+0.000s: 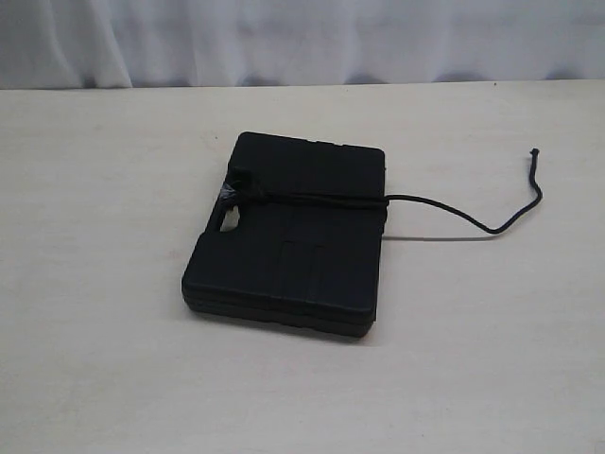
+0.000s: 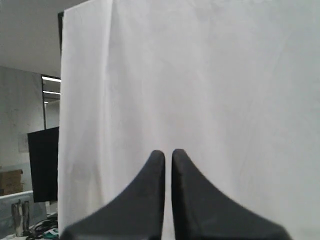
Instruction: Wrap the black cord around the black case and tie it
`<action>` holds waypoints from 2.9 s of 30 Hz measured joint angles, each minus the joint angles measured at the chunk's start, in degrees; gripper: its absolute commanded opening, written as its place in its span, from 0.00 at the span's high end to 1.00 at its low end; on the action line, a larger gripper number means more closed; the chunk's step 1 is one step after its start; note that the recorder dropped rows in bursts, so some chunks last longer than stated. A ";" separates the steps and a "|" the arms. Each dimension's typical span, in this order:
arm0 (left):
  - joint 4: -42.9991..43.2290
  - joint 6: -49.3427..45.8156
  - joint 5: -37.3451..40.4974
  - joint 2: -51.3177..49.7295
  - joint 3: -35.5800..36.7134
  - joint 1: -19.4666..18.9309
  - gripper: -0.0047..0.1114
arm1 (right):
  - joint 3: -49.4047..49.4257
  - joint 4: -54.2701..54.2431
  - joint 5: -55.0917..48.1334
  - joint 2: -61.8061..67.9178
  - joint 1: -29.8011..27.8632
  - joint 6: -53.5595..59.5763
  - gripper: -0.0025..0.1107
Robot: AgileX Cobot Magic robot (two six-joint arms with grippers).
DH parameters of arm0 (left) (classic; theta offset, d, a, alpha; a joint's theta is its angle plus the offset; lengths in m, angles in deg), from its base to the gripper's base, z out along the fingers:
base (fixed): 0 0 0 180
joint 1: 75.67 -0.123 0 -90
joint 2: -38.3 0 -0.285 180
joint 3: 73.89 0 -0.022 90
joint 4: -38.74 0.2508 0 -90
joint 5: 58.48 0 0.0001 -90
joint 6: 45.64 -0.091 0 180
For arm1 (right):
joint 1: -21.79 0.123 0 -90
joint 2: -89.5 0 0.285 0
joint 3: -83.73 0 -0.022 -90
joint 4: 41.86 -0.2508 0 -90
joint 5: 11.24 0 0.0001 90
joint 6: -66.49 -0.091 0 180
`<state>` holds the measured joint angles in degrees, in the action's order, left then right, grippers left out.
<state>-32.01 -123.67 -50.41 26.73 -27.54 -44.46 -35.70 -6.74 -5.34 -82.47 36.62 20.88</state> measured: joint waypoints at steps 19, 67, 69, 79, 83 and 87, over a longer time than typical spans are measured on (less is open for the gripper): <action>37.24 0.00 0.33 3.41 0.08 -7.39 0.96 | 0.00 0.00 -4.90 0.00 0.00 -0.21 0.94; 68.66 0.00 -3.67 3.65 30.30 -31.20 0.96 | 0.00 0.00 -4.90 0.00 0.00 -0.21 0.94; 68.66 0.00 -2.85 3.65 30.68 -31.20 0.96 | 0.00 0.00 -4.90 0.00 0.00 -0.21 0.94; 68.66 0.00 2.33 3.65 30.68 -31.20 0.96 | 0.00 0.00 -4.90 0.00 0.00 -0.21 0.94; 68.66 0.00 2.33 3.65 30.68 -31.20 0.96 | 0.00 0.00 -4.90 0.00 0.00 -0.21 0.94; 68.66 0.00 2.33 3.65 30.68 -31.20 0.96 | 0.00 0.00 -4.90 0.00 0.00 -0.21 0.94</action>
<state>36.65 -123.67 -48.08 30.38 3.14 -75.66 -35.70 -6.74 -10.24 -82.47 36.62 20.67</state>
